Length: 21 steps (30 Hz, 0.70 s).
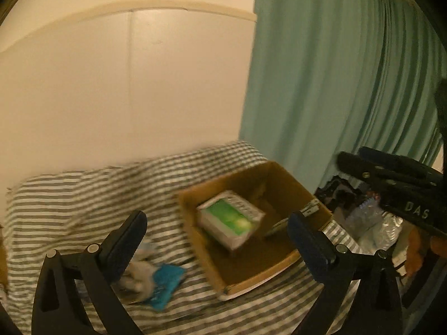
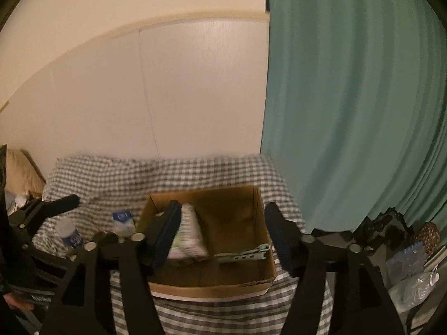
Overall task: Organize objects
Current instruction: 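Carry the medicine box into the cardboard box and open the left tool, then grasp the clear cotton-swab tub with the left tool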
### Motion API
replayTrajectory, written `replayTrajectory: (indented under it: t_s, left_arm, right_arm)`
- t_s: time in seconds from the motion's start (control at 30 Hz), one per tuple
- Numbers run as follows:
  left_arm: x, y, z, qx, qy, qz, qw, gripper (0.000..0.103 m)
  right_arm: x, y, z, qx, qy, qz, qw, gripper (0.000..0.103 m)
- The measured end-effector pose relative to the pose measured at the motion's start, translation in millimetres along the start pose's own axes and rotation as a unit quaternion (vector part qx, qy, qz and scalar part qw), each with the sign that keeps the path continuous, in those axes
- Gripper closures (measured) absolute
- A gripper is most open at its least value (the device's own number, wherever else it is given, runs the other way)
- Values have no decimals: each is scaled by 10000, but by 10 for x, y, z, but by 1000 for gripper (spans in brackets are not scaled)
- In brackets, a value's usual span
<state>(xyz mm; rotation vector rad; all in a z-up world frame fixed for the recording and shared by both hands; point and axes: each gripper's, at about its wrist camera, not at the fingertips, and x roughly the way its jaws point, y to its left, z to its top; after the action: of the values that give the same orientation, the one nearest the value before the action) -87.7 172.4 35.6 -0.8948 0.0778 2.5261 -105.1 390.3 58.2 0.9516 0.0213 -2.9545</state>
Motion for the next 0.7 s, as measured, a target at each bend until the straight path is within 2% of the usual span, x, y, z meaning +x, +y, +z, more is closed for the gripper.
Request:
replayTrajectory:
  t_s: [0.07,0.1,0.17,0.3,0.37,0.47,0.57,0.7]
  left_arm:
    - [-181,195,-59,-19,-12,261,9997,0]
    - [-298,301,-105,-2,-48,425,9991,0]
    - [-469,445,-180,-1,-114,699,9975,0]
    - [-764,894,-380,-225,-142,1046,9942,0]
    - [-859,1188,-477,-394,-166,1227,9915,0]
    - [-970,1490,-741,-519,-222,1529,9866,0]
    - [-978,1767,-1057,-591,-125,1808,9817,0]
    - [-929,2065,-1338,-770,68,1992,9769,0]
  right_arm:
    - [-183,38,-27,135,-223,-59,9996,38]
    - [-245,65,-36,220,-291,-60,9993,33]
    - [-346,148,-88,278,-327,14,9991,31]
    - [-476,545,-176,-192,-339,-55,9992,30]
    - [-486,782,-209,-310,-312,115,9990,30]
    - [-424,1153,-313,-312,-225,565,9977,30]
    - [-301,1530,-470,-287,-75,965,9949,20]
    - [-7,2113,-726,-828,266,954,9916,20]
